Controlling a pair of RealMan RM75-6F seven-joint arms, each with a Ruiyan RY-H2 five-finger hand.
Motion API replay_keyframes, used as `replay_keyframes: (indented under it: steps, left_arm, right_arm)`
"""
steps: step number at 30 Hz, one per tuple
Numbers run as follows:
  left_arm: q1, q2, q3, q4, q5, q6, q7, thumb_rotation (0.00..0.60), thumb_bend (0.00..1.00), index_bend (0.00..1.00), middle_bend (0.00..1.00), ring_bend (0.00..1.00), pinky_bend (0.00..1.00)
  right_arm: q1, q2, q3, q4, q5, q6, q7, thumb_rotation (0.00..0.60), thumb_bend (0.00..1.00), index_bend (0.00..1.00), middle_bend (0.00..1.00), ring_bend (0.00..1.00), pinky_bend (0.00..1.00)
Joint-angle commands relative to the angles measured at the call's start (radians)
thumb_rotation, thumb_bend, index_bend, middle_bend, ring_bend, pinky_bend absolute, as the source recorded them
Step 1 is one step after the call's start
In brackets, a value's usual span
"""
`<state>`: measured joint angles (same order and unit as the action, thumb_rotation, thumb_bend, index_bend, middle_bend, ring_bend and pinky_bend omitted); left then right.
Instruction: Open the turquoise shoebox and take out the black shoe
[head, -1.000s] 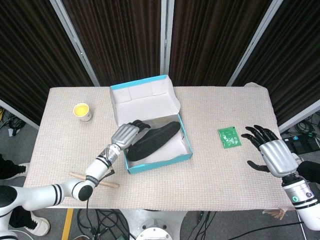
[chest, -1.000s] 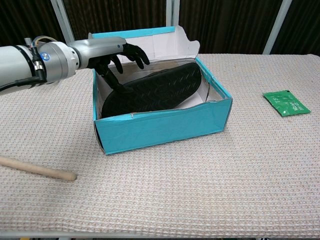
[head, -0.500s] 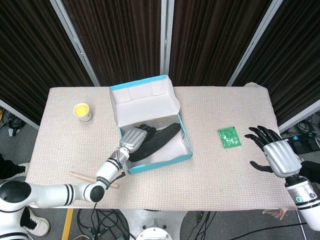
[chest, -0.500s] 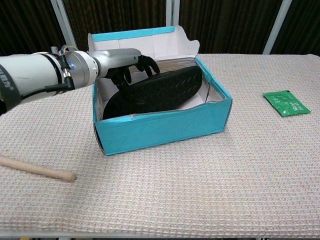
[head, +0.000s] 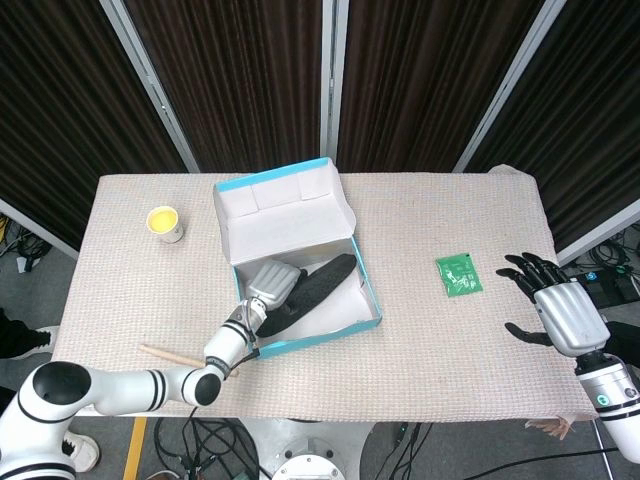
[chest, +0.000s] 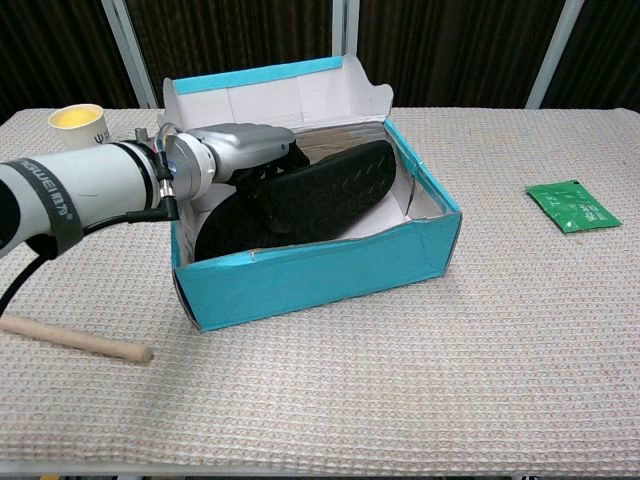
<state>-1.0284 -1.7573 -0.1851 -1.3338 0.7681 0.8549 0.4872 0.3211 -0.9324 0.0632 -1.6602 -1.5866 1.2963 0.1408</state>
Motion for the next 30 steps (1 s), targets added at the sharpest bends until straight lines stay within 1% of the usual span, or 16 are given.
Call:
replay_keyframes:
  steps: [1,5,8,13,15,18,21,24,26,30]
  left_arm:
    - [0.011,0.014,-0.014,-0.006,0.042,-0.013,-0.055,0.600,0.33,0.63,0.70,0.68,0.80]
    - [0.034,0.042,-0.030,-0.023,0.144,-0.004,-0.150,0.600,0.37,0.66,0.71,0.69,0.83]
    - [0.047,0.056,-0.041,-0.028,0.225,0.010,-0.225,0.600,0.37,0.66,0.72,0.69,0.83]
    - [0.075,0.066,-0.072,-0.040,0.351,0.077,-0.365,0.600,0.37,0.66,0.72,0.69,0.84]
    - [0.085,0.070,-0.079,-0.041,0.377,0.104,-0.390,0.600,0.37,0.66,0.72,0.69,0.83]
    - [0.100,0.095,-0.095,-0.061,0.378,0.126,-0.401,0.600,0.37,0.66,0.72,0.69,0.83]
    - [0.131,0.153,-0.104,-0.110,0.375,0.146,-0.418,0.600,0.37,0.66,0.72,0.69,0.83]
    - [0.183,0.231,-0.097,-0.170,0.387,0.191,-0.422,0.600,0.37,0.66,0.71,0.69,0.83]
    - [0.229,0.297,-0.077,-0.222,0.404,0.227,-0.420,0.600,0.37,0.66,0.71,0.69,0.83]
    - [0.334,0.418,-0.017,-0.296,0.446,0.317,-0.394,0.600,0.37,0.66,0.70,0.69,0.83]
  right_arm:
    - [0.000,-0.003,0.000,0.005,0.001,-0.001,0.004,0.600,0.06,0.23,0.11,0.09,0.17]
    - [0.002,-0.007,0.001,0.009,-0.001,-0.002,0.010,0.600,0.06,0.23,0.11,0.09,0.17]
    - [0.003,-0.008,0.000,0.010,-0.003,-0.002,0.010,0.600,0.06,0.23,0.11,0.09,0.17]
    - [-0.001,-0.006,0.000,0.011,-0.002,0.004,0.014,0.600,0.06,0.23,0.11,0.09,0.17]
    - [-0.003,-0.005,0.000,0.011,-0.001,0.005,0.017,0.600,0.06,0.23,0.11,0.09,0.17]
    - [-0.006,-0.004,-0.001,0.013,-0.003,0.009,0.021,0.600,0.06,0.23,0.11,0.09,0.17]
    - [-0.008,-0.003,-0.001,0.017,-0.005,0.016,0.029,0.600,0.06,0.23,0.11,0.09,0.17]
    - [-0.009,-0.002,-0.001,0.023,-0.006,0.018,0.037,0.600,0.06,0.23,0.11,0.09,0.17]
    - [-0.008,-0.005,-0.001,0.027,-0.008,0.016,0.043,0.600,0.06,0.23,0.11,0.09,0.17]
    - [-0.010,-0.010,-0.003,0.035,-0.011,0.020,0.051,0.600,0.06,0.23,0.11,0.09,0.17]
